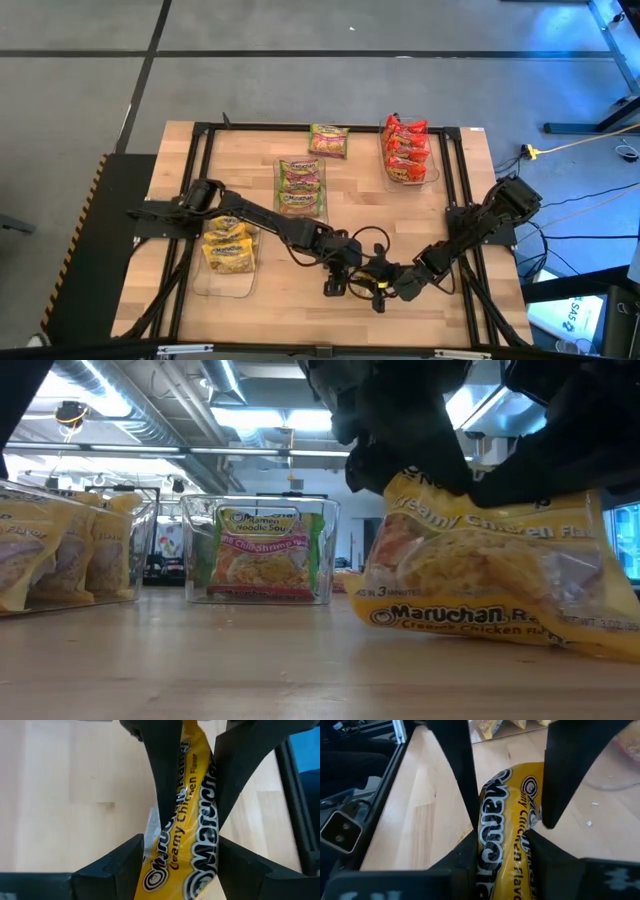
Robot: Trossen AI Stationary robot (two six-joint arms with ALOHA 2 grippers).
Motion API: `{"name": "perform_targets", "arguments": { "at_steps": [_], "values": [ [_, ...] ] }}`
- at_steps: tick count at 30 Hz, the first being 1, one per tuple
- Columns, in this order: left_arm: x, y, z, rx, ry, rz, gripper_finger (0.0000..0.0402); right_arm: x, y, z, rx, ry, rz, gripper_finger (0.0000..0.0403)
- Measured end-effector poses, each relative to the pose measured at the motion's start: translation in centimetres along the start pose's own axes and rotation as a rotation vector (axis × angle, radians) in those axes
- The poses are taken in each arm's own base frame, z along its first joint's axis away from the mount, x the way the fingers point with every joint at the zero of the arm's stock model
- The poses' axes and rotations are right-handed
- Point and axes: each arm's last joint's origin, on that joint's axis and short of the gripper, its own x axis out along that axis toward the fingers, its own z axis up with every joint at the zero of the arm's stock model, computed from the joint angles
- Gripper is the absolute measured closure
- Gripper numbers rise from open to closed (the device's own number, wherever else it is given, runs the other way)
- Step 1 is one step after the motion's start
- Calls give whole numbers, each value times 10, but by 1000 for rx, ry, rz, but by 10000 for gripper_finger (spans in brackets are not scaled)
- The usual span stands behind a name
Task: Sort Maruchan noodles
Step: Put the yellow noodle pack into the bottom left transparent bin
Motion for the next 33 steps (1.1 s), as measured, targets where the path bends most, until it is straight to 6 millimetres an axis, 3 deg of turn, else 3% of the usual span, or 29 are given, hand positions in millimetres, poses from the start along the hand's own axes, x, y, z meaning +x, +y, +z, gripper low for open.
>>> {"name": "perform_targets", "arguments": {
  "at_steps": [6, 12, 18, 24, 28, 33],
  "values": [
    [10, -1, -4, -1, 29, -62, 187, 0, 1, 0, -6, 1, 15, 316],
    [11, -2, -5, -5, 42, -89, 227, 0, 1, 0, -3, 2, 20, 307],
    [12, -2, -6, -1, 59, -102, 279, 0, 1, 0, 12, 1, 16, 267],
    [10, 1, -6, -9, 62, -105, 292, -1, 2, 1, 8, 24, 59, 192],
    [4, -5, -8, -35, 80, -83, 293, -10, 3, 10, -4, 53, 101, 156],
    [-8, -21, -15, -79, 126, -68, 294, -34, 9, 28, 14, 43, 159, 147]
  ]
}}
